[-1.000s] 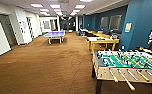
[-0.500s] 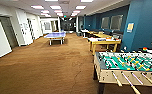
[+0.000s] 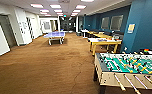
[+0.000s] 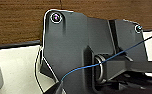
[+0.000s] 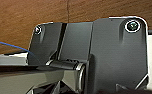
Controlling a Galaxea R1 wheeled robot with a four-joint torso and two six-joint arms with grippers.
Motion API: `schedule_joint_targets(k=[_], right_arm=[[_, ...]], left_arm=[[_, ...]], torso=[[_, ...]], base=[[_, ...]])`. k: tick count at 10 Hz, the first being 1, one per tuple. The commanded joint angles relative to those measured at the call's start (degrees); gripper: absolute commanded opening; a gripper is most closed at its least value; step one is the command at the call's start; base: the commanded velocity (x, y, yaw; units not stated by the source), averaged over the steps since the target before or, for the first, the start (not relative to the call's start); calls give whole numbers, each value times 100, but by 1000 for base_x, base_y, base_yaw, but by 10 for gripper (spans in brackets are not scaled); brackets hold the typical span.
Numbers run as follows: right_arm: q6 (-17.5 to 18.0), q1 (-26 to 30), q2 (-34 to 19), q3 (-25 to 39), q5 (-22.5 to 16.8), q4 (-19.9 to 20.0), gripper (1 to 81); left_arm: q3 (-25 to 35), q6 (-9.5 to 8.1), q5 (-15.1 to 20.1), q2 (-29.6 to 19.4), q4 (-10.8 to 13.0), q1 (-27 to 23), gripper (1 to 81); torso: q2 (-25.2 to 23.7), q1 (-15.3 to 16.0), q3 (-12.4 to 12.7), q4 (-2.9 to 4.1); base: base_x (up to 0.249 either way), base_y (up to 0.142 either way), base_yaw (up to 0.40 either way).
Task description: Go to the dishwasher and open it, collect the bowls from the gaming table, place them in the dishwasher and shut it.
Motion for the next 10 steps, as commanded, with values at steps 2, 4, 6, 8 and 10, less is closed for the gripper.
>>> schedule_joint_targets(k=[2, 4, 6, 8, 10], right_arm=[[-22, 274, 33, 58, -231, -60, 811], [-22, 274, 33, 58, -231, -69, 811], [-22, 274, 33, 58, -231, -69, 811], [-22, 274, 33, 58, -231, -60, 811], [-22, 274, 41, 58, -231, -69, 811]], left_arm=[[3, 5, 319, -113, -48, -208, 811], [3, 5, 319, -104, -48, -208, 811], [3, 5, 319, -104, -48, -208, 811], [3, 5, 301, -104, -48, -208, 811], [-6, 5, 292, -86, -48, -208, 811]], torso=[[-2, -6, 0, 0], [-2, -9, 0, 0], [-5, -11, 0, 0], [-2, -6, 0, 0], [-2, -11, 0, 0]], base=[[107, 0, 0], [97, 0, 0], [95, 0, 0], [95, 0, 0], [95, 0, 0]])
